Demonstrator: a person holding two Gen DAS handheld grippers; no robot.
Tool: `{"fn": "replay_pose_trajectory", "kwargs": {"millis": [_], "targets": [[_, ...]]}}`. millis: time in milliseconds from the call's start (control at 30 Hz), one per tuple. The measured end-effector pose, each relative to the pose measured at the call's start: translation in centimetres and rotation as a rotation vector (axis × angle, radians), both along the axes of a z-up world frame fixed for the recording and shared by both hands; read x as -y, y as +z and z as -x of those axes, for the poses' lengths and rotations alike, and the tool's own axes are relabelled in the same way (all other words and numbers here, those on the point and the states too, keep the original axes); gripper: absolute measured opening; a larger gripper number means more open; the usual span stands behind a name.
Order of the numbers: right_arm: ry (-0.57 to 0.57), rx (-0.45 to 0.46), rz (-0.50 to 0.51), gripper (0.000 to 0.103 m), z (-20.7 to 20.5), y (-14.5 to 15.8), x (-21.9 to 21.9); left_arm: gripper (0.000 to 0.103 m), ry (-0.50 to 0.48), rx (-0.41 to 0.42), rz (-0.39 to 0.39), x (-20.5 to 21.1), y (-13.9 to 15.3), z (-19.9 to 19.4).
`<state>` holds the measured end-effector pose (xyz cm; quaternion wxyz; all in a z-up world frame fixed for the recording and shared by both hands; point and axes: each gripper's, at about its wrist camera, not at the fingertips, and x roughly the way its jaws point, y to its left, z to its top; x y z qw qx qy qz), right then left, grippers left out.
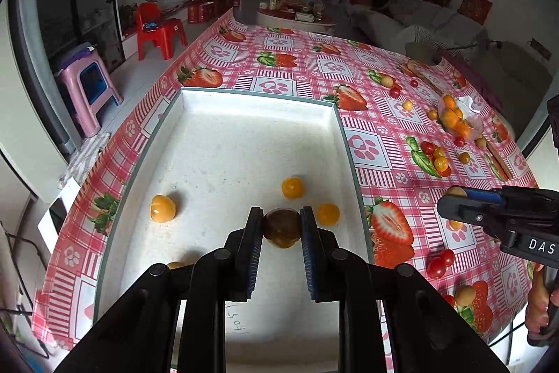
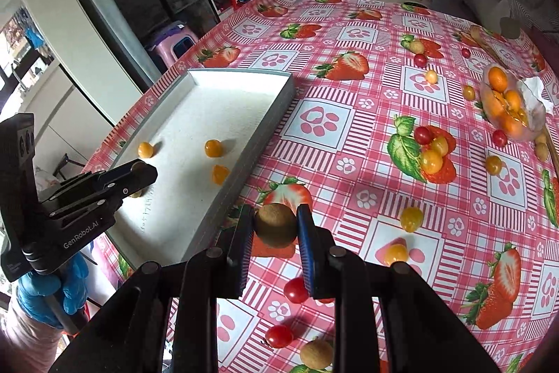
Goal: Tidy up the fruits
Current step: 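Carry both brown fruits over the white tray and open both tools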
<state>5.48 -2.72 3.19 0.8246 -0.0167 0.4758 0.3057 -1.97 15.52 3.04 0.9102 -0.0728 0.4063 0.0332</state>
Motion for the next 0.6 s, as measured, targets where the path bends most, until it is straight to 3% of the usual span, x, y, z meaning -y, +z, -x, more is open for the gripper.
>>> {"fn": "replay_pose_trajectory", "kwargs": {"millis": [267,600], "targets": [[0.053,-0.036,0.000,0.027,-5.1,1.1,-6.3,0.023,0.066,-0.022,0.028,-3.9,1.0,-4.5],[0.057,-0.105,0.053,0.027,-9.9,-2.4,-11.7,0.023,0.119,-0.152,0.019,-6.1,-3.4,-8.9]]}}
